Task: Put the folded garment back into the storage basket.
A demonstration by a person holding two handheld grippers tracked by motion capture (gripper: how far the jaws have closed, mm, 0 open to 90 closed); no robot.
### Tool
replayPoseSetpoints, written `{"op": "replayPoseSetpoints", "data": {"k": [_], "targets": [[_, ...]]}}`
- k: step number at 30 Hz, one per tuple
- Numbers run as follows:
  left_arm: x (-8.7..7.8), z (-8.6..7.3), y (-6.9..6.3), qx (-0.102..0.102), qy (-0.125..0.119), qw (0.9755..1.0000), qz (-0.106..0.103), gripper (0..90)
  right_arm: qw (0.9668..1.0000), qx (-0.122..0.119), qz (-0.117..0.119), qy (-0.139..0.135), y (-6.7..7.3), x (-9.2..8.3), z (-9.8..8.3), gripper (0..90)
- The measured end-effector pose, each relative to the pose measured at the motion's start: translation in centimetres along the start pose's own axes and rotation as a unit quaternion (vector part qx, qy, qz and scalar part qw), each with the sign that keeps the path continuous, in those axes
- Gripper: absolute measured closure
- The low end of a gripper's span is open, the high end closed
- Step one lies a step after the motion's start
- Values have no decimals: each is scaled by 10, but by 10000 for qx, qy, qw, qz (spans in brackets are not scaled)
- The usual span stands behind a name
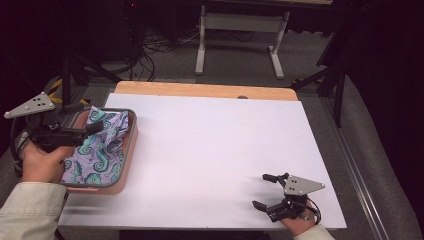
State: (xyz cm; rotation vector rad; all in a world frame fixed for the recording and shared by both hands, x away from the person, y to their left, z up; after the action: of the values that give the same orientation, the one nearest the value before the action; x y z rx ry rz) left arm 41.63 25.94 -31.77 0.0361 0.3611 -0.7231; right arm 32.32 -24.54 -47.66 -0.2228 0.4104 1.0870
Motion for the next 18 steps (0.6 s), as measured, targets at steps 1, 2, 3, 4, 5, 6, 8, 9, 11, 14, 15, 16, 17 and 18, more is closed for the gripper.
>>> {"op": "replayPoseSetpoints", "data": {"k": [1, 2, 3, 4, 5, 6, 8, 9, 11, 14, 15, 16, 17, 18], "targets": [[0, 2, -4, 22, -32, 10000, -54, 21, 10000, -4, -2, 2, 0, 0, 0, 70], [0, 3, -7, 42, -56, 9999, -111, 21, 10000, -1, -1, 4, 0, 0, 0, 70], [0, 5, -10, 58, -83, 9998, -160, 21, 10000, 3, 0, 4, 0, 0, 0, 70], [1, 6, -14, 84, -87, 9997, -209, 21, 10000, 0, -2, 2, 0, 0, 0, 70], [1, 7, -17, 84, -93, 9996, -244, 21, 10000, 5, 1, 1, 0, 0, 0, 70], [1, 7, -17, 84, -93, 9996, -244, 21, 10000, 6, -1, 3, 0, 0, 0, 70], [3, 9, -27, 156, -99, 9992, -355, 20, 10000, -2, 2, 4, 0, 0, 0, 70], [3, 9, -27, 156, -99, 9992, -355, 20, 10000, -2, 2, 4, 0, 0, 0, 70], [6, 11, -36, 233, -117, 9987, -438, 19, 10000, 3, -1, 2, 0, 0, 0, 70], [9, 12, -46, 261, -120, 9980, -563, 18, 10000, -8, -2, 3, 0, 0, 0, 70], [10, 12, -49, 307, -119, 9977, -587, 17, 10000, -8, -3, 2, 0, 0, 0, 70], [10, 12, -49, 307, -119, 9977, -587, 16, 10000, -2, -3, 2, 0, 0, 0, 70], [12, 12, -52, 336, -113, 9975, -614, 16, 10000, -4, -3, 0, 0, 0, 0, 70], [14, 12, -58, 375, -122, 9969, -687, 16, 10000, -5, -6, 4, 0, -1, 0, 70]]}}
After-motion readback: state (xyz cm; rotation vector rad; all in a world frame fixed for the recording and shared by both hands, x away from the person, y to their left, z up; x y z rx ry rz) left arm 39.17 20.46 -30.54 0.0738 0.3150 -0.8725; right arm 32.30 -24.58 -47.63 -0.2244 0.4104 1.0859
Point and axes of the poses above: each handheld gripper's, and its own axes: x roughly forward along the jaws, z roughly out of its top, y roughly to its left, the point moved 7 cm from there along x, roughly forward along the jaws, and after that the axes turned 3 degrees about z, right-handed, at the moved point
